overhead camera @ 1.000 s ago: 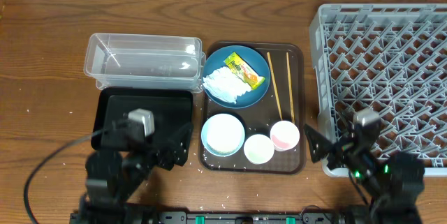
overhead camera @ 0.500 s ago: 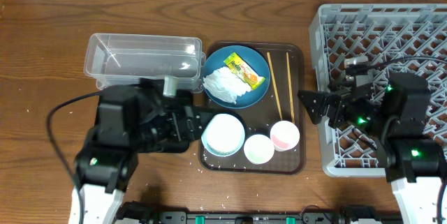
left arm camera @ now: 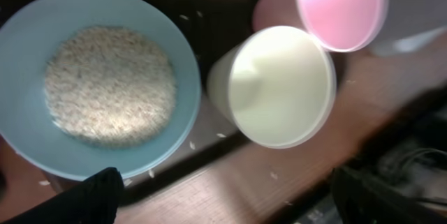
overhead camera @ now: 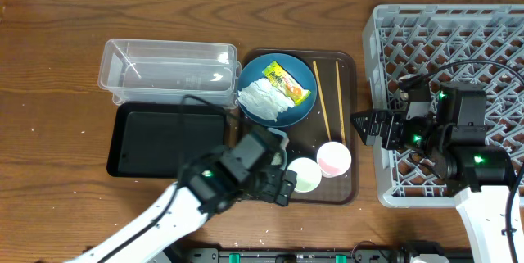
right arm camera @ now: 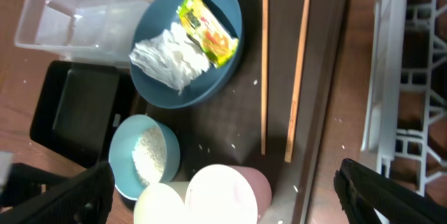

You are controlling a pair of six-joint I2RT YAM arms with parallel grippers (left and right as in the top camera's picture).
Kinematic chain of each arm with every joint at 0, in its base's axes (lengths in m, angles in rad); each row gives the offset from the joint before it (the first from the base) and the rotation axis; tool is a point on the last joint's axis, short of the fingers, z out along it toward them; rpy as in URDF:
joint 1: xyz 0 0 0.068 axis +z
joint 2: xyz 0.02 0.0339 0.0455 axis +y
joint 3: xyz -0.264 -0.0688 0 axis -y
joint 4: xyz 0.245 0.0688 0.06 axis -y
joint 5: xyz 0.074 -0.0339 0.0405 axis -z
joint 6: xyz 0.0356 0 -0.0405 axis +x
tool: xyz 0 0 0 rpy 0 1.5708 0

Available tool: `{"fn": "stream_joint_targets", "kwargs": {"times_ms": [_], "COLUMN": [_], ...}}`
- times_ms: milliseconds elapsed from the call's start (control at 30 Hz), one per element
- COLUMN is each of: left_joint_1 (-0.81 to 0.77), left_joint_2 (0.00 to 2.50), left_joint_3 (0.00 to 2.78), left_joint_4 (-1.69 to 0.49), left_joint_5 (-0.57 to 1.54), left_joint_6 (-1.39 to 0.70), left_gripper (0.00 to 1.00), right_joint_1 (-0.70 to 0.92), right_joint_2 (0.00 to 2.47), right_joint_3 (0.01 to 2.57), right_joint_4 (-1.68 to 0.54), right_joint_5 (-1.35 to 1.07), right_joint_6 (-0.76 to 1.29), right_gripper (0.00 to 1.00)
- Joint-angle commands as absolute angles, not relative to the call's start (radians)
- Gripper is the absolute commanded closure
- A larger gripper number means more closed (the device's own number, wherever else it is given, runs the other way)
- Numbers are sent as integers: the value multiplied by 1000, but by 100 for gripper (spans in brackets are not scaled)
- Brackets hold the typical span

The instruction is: Sort waste into correct bins and load items into the dishwasher rack

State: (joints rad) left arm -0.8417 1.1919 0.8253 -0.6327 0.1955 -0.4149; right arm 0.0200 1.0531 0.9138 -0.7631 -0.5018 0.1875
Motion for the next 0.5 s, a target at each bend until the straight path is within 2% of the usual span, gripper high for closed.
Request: {"fn": "stream_joint_targets", "kwargs": {"times_ms": [0, 267, 367, 467], "left_joint_1": [-868, -868, -868, -868], "left_joint_2": [1269, 1420, 1424, 1423], "left_joint_3": [842, 847, 848, 850], "left_joint_4": [-603, -483, -464, -461], "left_joint_5": [44, 150, 149, 148], "left_joint_6": [-425, -425, -424, -424], "left_gripper": [4, 32, 49, 72], "right_joint_1": [20, 20, 20, 20], "right_joint_2": [1059, 1059, 1059, 1059], "right_joint_3": [929, 929, 929, 929], "right_joint_4": [-768, -783, -796, -798], "right_joint_5": [-494, -494, -494, -494], "right_joint_6": [201, 202, 202, 202], "right_gripper": [1, 1, 1, 1]}}
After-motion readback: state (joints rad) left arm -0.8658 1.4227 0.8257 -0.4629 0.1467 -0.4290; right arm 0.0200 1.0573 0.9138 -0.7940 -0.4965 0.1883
